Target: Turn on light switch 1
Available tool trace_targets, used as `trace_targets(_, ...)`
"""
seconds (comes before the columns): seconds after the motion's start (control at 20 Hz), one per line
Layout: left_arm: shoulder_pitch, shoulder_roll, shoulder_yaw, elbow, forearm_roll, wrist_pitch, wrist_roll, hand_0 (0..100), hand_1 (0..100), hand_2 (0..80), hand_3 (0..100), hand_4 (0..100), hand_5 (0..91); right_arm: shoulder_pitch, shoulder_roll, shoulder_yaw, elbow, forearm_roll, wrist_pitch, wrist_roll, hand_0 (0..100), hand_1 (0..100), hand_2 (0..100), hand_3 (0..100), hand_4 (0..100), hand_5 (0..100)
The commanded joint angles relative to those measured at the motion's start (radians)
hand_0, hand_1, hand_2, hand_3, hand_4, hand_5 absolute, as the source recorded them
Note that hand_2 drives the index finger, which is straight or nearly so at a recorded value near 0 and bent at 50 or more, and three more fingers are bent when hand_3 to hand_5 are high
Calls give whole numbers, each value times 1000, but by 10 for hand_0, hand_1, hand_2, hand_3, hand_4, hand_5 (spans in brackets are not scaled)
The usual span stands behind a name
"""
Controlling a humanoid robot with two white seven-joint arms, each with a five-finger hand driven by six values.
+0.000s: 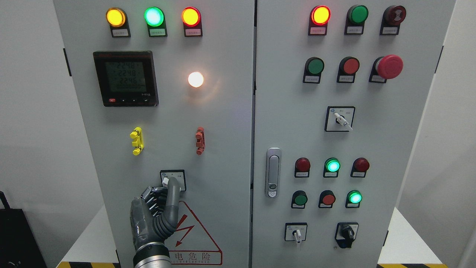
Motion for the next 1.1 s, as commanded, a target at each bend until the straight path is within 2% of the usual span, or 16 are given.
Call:
trace_targets(0.0, 5, 2, 0, -2, 2, -8, -1, 227, 371, 623, 882, 907, 808, 0, -1, 0, 0, 0, 0, 1, 0, 0, 0, 0, 0, 0)
trace_targets(0.55, 53, 7, -8, -11, 2, -19, -1, 195, 368, 632, 899, 913, 813, 0, -1, 0, 0, 0, 0, 1, 0, 0, 0, 0, 0, 0)
trace_targets(0.85, 107, 15, -37, -23, 2, -112, -1, 192, 366, 637, 906, 914, 818, 0, 0, 0, 0, 0, 0, 1, 0, 0, 0, 0, 0, 0)
trace_targets(1.05, 203, 28, -46, -46, 1, -197, -2, 191, 363, 641, 918, 914, 818, 0, 0, 0, 0, 0, 0, 1, 0, 0, 0, 0, 0, 0)
